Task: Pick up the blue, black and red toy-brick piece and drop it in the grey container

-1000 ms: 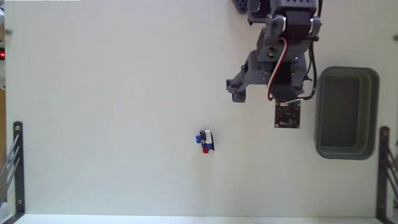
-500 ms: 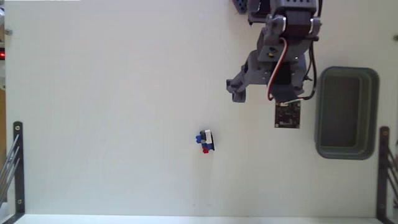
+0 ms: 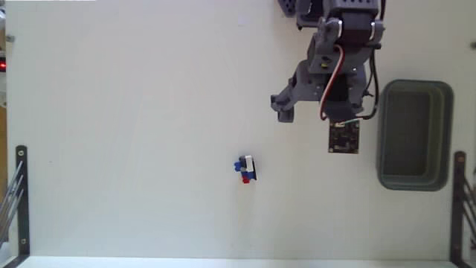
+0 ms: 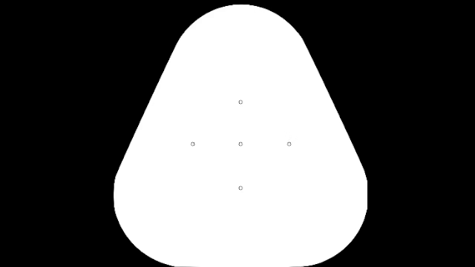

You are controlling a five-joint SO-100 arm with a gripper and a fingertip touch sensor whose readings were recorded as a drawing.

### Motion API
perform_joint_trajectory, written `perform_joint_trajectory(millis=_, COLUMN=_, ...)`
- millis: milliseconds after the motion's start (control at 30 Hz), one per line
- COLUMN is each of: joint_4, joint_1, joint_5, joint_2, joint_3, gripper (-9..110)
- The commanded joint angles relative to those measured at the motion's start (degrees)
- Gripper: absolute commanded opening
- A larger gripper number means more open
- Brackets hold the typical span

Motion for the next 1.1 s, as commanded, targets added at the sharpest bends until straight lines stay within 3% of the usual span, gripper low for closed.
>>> perform_joint_trajectory(millis=0, joint_4=-0.22, joint_1=2.78, joint_5=0.26, joint_2=2.19, joint_3=0.3, gripper=110)
perform_joint_trajectory(millis=567, joint_4=-0.22, joint_1=14.78, joint_5=0.26, joint_2=2.19, joint_3=0.3, gripper=110)
perform_joint_trajectory(millis=1067, joint_4=-0.22, joint_1=16.2, joint_5=0.26, joint_2=2.19, joint_3=0.3, gripper=110)
